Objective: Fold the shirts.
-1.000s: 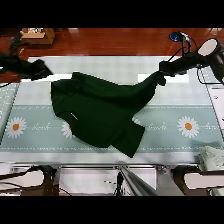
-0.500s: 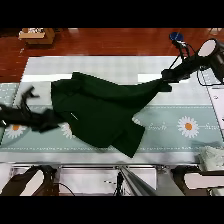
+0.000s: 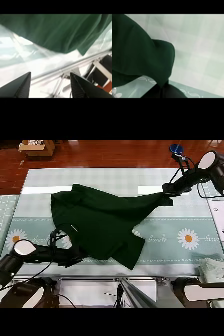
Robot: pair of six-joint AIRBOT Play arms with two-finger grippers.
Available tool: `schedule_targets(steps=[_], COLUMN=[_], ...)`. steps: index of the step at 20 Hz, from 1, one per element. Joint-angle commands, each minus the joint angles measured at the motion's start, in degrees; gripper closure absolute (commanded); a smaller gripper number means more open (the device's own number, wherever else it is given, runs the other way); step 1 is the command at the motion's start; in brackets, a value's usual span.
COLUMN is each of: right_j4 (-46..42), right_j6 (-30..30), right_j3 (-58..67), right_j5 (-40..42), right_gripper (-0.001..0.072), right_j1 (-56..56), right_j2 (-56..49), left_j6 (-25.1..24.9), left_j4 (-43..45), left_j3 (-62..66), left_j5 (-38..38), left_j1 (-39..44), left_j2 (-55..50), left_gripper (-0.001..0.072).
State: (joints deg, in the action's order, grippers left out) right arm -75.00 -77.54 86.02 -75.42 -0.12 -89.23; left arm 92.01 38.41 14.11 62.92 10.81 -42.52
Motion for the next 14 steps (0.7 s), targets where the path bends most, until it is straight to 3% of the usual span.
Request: schedule_targets(steps=[1,8,10,12,14], right_j4=[-0.07,-0.04,-0.04,-0.02,0.02], right_j6=[-0.02,-0.35,-0.48,-1.05,-1.29], right_j3=[-0.02,-0.02,-0.02,-0.02,-0.02], right_j5=[-0.15,-0.50,-0.55,-0.59,-1.05], right_gripper=[0.0686,0.0686,0.0686,0.0686,0.0685], right_j1=[0.07,0.07,0.07,0.07,0.07], right_j2=[0.04,0.04,0.04,0.04,0.07], left_j6=[1.27,-7.63,-8.02,-7.96,-7.98], left_j4=[-4.24,-18.80,-20.09,-20.59,-21.57], left_j3=[-0.92,-0.90,-0.13,1.22,2.84], left_j5=[-10.27,-25.53,-28.11,-30.86,-32.65], left_j1=[6.82,16.72,19.23,21.09,21.18], left_j2=[-4.66,-17.31,-20.09,-22.93,-25.31], left_gripper=[0.0112,0.0113,0.0119,0.0311,0.0438])
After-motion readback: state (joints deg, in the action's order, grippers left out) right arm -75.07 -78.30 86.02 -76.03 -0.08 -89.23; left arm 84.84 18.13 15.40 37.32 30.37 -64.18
